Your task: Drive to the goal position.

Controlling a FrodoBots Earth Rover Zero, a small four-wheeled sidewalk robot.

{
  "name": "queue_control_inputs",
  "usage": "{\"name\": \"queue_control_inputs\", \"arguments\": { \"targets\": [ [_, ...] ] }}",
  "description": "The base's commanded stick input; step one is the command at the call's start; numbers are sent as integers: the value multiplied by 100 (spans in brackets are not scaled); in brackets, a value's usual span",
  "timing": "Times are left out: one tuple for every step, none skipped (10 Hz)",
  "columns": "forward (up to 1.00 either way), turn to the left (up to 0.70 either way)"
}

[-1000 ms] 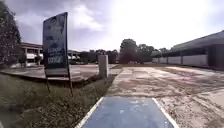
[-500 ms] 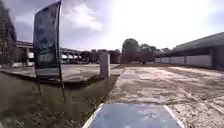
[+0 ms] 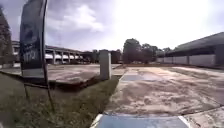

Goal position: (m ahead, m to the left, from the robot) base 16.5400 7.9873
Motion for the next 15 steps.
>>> {"name": "queue_control_inputs", "arguments": {
  "targets": [
    [0,0],
    [0,0],
    [-36,0],
    [-70,0],
    [-70,0],
    [-70,0],
    [-70,0],
    [-70,0],
    [-70,0],
    [-70,0],
    [-70,0],
    [-70,0],
    [-70,0],
    [-54,0],
    [-15,0]
  ]
}}
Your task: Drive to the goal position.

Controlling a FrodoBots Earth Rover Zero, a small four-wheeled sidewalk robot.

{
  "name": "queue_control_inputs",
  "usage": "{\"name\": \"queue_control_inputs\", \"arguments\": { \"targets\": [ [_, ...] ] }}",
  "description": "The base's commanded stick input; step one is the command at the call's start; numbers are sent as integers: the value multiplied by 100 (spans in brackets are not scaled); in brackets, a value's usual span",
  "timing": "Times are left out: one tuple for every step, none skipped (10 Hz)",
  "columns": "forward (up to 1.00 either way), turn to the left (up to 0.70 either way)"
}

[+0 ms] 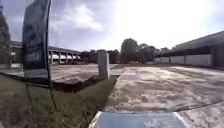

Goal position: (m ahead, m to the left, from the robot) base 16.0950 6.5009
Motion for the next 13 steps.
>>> {"name": "queue_control_inputs", "arguments": {
  "targets": [
    [0,0],
    [0,0],
    [0,-28],
    [0,-66],
    [0,-70],
    [0,-70],
    [60,-38],
    [70,-35],
    [70,-35],
    [70,-35],
    [70,-35],
    [70,-35],
    [70,-35]
  ]
}}
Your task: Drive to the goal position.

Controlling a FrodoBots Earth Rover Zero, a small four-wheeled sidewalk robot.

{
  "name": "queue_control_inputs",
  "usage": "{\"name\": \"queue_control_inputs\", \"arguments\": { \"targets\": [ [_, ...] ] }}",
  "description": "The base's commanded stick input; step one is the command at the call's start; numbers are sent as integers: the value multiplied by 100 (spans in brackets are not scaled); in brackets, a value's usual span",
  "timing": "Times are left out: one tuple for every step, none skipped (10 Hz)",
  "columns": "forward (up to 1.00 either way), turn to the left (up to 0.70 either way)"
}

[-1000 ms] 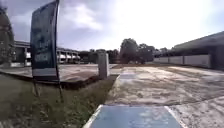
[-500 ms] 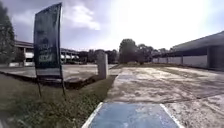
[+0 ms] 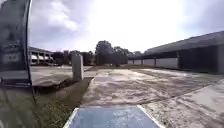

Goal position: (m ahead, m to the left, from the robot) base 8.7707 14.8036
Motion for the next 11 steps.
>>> {"name": "queue_control_inputs", "arguments": {
  "targets": [
    [70,-35],
    [70,-35],
    [70,-7],
    [70,0],
    [70,0],
    [70,0],
    [70,0],
    [70,0],
    [70,0],
    [70,21],
    [70,35]
  ]
}}
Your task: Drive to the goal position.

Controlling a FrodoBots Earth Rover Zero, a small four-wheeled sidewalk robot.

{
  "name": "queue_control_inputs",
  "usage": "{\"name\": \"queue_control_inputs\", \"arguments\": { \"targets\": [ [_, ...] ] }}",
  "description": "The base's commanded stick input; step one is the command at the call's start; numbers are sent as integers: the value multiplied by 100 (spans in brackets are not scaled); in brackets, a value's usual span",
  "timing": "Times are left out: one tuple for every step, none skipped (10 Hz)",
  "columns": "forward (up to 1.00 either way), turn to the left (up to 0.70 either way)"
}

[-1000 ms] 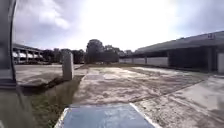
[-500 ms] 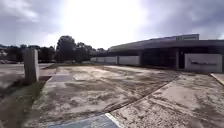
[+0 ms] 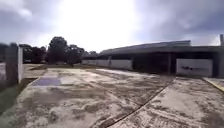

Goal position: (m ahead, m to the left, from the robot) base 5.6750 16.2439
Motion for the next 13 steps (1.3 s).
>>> {"name": "queue_control_inputs", "arguments": {
  "targets": [
    [70,35],
    [70,35],
    [70,35],
    [70,35],
    [70,35],
    [70,35],
    [70,35],
    [70,35],
    [70,35],
    [70,35],
    [70,35],
    [70,35],
    [70,35]
  ]
}}
